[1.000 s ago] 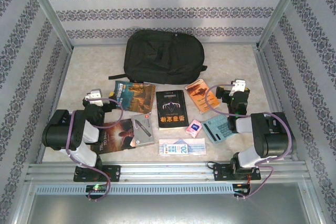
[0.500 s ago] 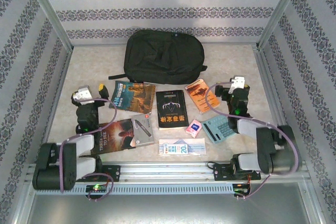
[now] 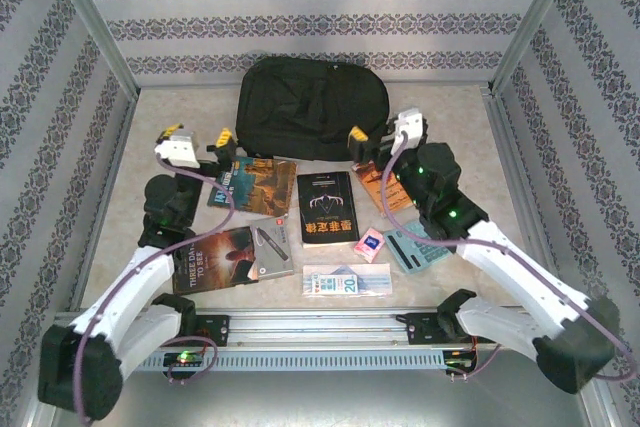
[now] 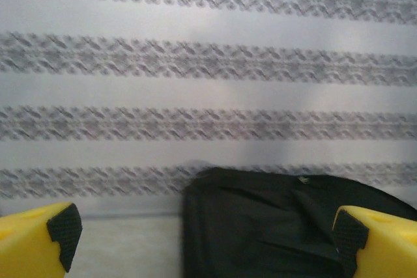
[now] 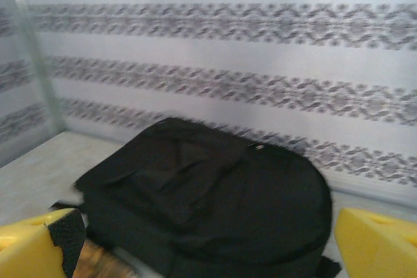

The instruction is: Pack the student bag

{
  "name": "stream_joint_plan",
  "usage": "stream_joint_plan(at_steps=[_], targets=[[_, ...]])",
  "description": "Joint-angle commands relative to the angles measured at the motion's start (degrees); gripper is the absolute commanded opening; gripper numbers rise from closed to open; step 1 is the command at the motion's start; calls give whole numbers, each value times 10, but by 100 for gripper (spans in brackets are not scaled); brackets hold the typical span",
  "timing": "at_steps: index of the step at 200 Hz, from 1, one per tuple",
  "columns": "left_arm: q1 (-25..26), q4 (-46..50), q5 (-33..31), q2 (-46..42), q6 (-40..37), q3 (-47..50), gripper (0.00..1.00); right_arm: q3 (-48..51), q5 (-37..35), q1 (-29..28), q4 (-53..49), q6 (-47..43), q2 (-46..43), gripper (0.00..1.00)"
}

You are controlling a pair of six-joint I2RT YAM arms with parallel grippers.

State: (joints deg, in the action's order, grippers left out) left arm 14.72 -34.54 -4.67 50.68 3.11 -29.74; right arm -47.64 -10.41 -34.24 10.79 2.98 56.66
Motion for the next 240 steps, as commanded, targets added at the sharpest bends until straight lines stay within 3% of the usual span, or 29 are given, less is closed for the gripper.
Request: stream_joint_plan(at_steps=[1,14,28,43,54,66,81,94,110,132,163,184,206,240], targets=[[96,307,-141,-28,85,-87,100,-26,-39,-51,-191,-4,-42,98],[133,469,-190,-2,144,-172,100,-75,-90,-92,-287,-34,-39,98],[139,673,-184,65,198,-292,100,-144,-111,-105,-393,-30,-26,98],[137,860,-158,156,201,-417,100,-202,-156,-103,-481,45,-25,98],[137,933,-137,215,141,-480,100,-219,-169,-96,-535,74,-45,98],[136,971,-189,261,171,-503,100,-177,-188,-86,-513,77,-93,98],[134,925,-142,273,153,-495,100,-135,-64,-19,-463,95,-131,98],[133,867,-112,271,156,-480,100,-188,20,44,-537,150,-78,98],[133,812,-91,286,157,-480,100,-219,19,47,-591,175,-32,98],[133,762,-35,348,146,-510,100,-228,95,76,-624,203,7,98],[121,732,-4,458,161,-588,100,-225,47,92,-646,279,39,98],[104,712,29,500,176,-619,100,-229,80,133,-660,285,69,96],[95,701,49,504,191,-623,100,-214,130,191,-645,326,103,93],[88,683,88,467,220,-574,100,-191,98,196,-575,322,174,94]])
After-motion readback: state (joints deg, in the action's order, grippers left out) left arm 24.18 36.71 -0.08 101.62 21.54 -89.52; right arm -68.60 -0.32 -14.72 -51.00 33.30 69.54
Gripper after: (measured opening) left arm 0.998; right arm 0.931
